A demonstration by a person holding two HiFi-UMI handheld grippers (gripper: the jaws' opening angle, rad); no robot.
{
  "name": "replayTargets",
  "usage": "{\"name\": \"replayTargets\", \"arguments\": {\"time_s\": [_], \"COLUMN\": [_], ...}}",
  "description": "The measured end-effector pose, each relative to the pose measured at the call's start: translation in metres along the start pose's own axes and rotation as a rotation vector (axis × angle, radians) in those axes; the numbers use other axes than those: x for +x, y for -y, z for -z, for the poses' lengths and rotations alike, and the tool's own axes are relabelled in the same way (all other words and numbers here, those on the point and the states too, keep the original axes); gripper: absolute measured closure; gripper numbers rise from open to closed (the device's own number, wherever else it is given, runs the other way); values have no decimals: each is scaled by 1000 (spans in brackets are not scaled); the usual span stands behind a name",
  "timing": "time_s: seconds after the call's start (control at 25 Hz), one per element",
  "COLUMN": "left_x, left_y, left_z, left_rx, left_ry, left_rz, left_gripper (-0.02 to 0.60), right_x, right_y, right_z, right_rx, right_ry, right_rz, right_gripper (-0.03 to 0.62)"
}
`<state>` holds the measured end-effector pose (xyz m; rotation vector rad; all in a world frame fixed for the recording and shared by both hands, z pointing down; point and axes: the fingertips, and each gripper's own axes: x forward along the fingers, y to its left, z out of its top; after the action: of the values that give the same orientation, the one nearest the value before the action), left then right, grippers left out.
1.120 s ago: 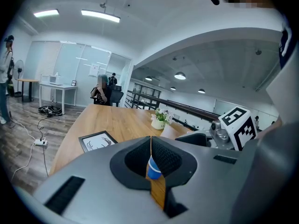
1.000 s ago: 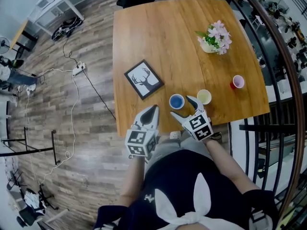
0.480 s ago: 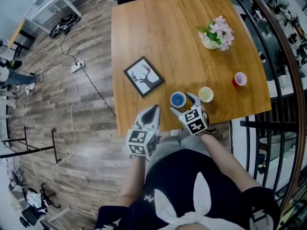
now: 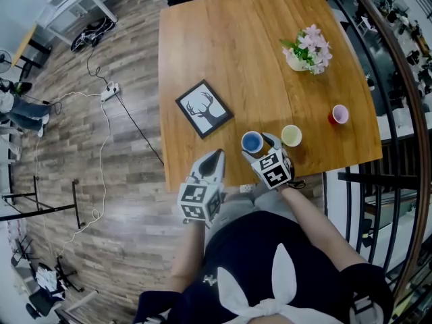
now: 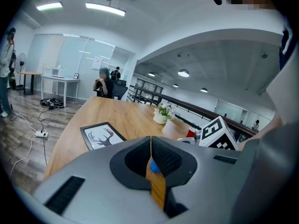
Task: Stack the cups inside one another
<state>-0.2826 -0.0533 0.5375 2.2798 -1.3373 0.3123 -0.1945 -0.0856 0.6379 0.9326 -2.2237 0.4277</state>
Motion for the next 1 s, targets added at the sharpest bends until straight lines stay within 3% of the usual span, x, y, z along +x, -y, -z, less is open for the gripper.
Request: {"name": "replayTargets", "arguments": {"time_s": [0.04,0.64,1.0], "left_x": [0,12,13], "left_y": [0,3,5], "left_z": [0,-3,-9], "left_rx": [0,-3,-1], "left_ry": [0,-8,17], "left_rz": [0,24,-6], "left_gripper": [560,560,560], "right_x": [0,-19,-54], "right_y": [0,-2,-7], "right_z": [-1,-21,-62], "right_rx": [-13,-35,-60], "right_ry": [0,50,159], "right_rz": [1,-18,-48], "right_gripper": [264,266,266]}}
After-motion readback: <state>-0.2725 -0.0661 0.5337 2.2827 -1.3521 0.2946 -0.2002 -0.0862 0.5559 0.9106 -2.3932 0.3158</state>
